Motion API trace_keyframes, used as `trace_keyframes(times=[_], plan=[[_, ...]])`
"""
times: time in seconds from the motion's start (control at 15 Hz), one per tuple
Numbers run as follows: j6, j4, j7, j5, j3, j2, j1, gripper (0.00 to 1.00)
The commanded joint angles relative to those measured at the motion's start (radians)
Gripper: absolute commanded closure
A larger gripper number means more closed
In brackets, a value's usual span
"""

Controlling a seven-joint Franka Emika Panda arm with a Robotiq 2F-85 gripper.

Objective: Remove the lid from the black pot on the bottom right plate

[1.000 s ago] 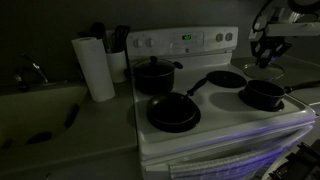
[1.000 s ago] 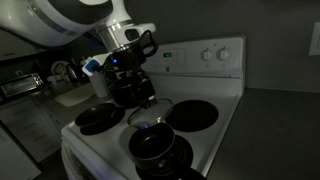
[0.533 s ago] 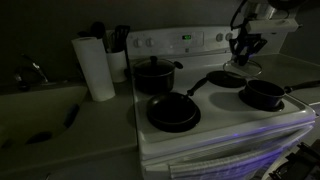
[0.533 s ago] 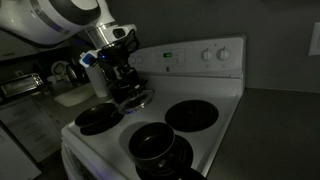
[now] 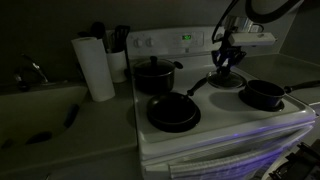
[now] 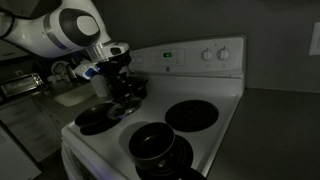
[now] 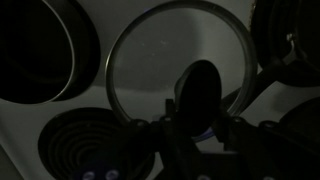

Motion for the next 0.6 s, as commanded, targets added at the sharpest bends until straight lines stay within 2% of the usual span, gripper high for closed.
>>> trace_keyframes(times=[0.0, 0.53], plan=[[0.085, -0.033, -0.031, 0.064, 0.001, 0.021, 0.018, 0.88], [0.161, -0.162, 0.013, 0.162, 0.007, 0.023, 0.048, 0.88]])
